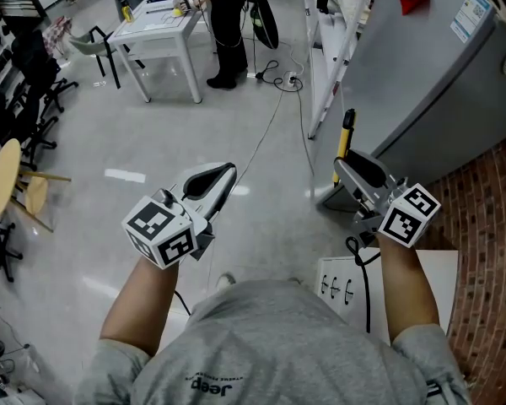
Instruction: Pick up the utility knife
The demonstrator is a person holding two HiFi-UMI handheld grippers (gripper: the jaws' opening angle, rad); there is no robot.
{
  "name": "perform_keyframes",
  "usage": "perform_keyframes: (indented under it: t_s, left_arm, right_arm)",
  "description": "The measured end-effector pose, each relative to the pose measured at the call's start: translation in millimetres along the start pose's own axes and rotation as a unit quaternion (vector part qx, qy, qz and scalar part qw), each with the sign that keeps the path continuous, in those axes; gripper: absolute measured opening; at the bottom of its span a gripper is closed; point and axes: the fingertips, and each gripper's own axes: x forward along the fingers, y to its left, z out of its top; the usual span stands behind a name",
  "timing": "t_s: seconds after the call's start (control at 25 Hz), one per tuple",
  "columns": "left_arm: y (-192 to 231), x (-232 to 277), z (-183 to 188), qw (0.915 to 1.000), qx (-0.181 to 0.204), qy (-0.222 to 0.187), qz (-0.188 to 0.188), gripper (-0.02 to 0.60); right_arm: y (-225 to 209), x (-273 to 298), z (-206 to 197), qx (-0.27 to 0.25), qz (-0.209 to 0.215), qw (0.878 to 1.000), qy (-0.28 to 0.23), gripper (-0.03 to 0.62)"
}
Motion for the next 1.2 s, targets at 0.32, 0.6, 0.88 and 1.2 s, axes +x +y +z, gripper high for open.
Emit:
perform_keyframes:
  t_s: [0.32,0.6,0.88,1.2]
  left_arm:
    - [0,-2,0,1.0000,-0.002,0.000,-0.001,-0.002]
    - [-4,1,0,1.0000,-0.001,0.001,-0.004,-0.002]
    - [-6,-1,3,1.0000,0.000,0.001,-0.006,-0.002]
    - [-10,1,0,1.0000,-0.002,0.002,-0.008,-0.002]
  right_arm:
    - [-1,-2,1,0.003,-0.002,1.000,-0.005,0.124]
    - [-1,-5,1,-0.004,-0.003,1.000,-0.002,0.124]
    - [2,-5,4,-0.006,-0.001,1.000,-0.003,0.124]
    - [1,-8,3,-0.008,0.000,1.000,-0.003,0.124]
